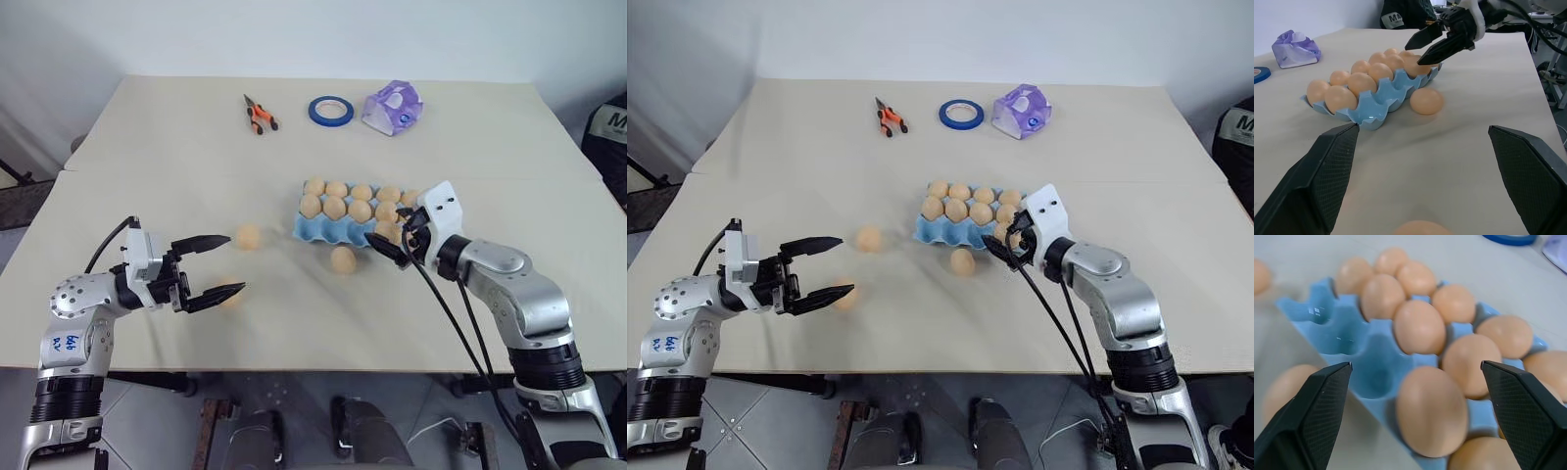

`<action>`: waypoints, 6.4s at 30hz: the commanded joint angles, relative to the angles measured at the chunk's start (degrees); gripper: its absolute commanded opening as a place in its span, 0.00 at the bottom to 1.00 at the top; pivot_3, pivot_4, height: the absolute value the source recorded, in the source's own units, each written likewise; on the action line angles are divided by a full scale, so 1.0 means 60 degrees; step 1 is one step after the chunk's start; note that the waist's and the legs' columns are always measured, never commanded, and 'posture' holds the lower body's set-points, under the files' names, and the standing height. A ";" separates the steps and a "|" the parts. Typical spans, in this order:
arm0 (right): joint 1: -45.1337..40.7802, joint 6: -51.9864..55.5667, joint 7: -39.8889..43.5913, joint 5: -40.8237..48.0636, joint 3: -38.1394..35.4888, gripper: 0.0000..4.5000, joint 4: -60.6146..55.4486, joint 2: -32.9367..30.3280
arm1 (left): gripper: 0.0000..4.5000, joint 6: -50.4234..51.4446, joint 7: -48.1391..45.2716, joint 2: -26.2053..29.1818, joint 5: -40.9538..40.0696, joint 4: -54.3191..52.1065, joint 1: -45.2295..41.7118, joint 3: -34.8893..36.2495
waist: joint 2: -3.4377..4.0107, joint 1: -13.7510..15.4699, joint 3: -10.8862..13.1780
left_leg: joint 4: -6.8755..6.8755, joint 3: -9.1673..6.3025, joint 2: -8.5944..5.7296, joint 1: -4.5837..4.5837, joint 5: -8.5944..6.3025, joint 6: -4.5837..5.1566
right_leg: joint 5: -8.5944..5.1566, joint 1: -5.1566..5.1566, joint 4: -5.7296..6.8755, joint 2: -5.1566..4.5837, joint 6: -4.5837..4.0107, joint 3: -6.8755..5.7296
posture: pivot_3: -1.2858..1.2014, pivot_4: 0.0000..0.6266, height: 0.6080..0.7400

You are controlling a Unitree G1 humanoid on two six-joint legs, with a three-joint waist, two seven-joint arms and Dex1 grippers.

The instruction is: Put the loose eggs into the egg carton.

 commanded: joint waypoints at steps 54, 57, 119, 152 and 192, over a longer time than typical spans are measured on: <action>0.1176 -0.1310 -0.1012 -0.1314 0.1939 0.80 -0.0132 0.1968 | 1.00 -0.0128 0.0610 0.0042 -0.0186 -0.0449 0.0338 0.0704 | -0.0005 -0.0036 -0.0001 | -0.0010 -0.0010 0.0009 0.0070 -0.0027 -0.0034 | -0.0004 0.0075 -0.0024 -0.0003 -0.0007 -0.0005 | 0.52 0.24 1.00; 0.1181 -0.1407 -0.0976 -0.1327 0.1762 0.56 -0.0286 0.1986 | 1.00 -0.0120 0.0669 0.0026 -0.0194 -0.0516 0.0387 0.0693 | -0.0005 -0.0047 -0.0001 | -0.0013 -0.0010 0.0009 0.0070 -0.0028 -0.0037 | -0.0004 0.0076 -0.0026 -0.0004 -0.0007 -0.0005 | 0.52 0.24 1.00; 0.3408 -0.3590 0.7681 0.2439 -0.2622 1.00 0.1116 -0.2933 | 1.00 -0.0261 0.4692 -0.1075 0.0020 -0.3319 0.5542 0.3473 | -0.0003 0.0008 0.0002 | -0.0031 -0.0009 0.0014 0.0107 -0.0046 -0.0054 | -0.0019 0.0122 -0.0070 -0.0009 -0.0027 -0.0005 | 0.52 0.24 1.00; 0.2544 -0.3362 0.6707 0.2430 -0.2107 1.00 0.0949 -0.2381 | 0.96 0.3152 0.6687 -0.1798 0.1022 -0.3978 0.3855 -0.0289 | 0.0007 0.0026 0.0006 | -0.0022 -0.0012 0.0014 0.0100 -0.0043 -0.0041 | -0.0007 0.0126 -0.0073 0.0003 -0.0009 -0.0008 | 0.52 0.24 1.00; 0.3802 -0.3369 0.5089 0.2631 -0.2567 1.00 -0.0225 -0.2060 | 0.38 0.0494 0.7388 -0.5369 0.3126 0.1940 -0.3456 -0.2885 | 0.0005 0.0090 0.0008 | 0.0045 -0.0004 -0.0009 0.0081 -0.0013 0.0017 | 0.0029 0.0136 -0.0056 0.0023 0.0055 0.0011 | 0.52 0.24 1.00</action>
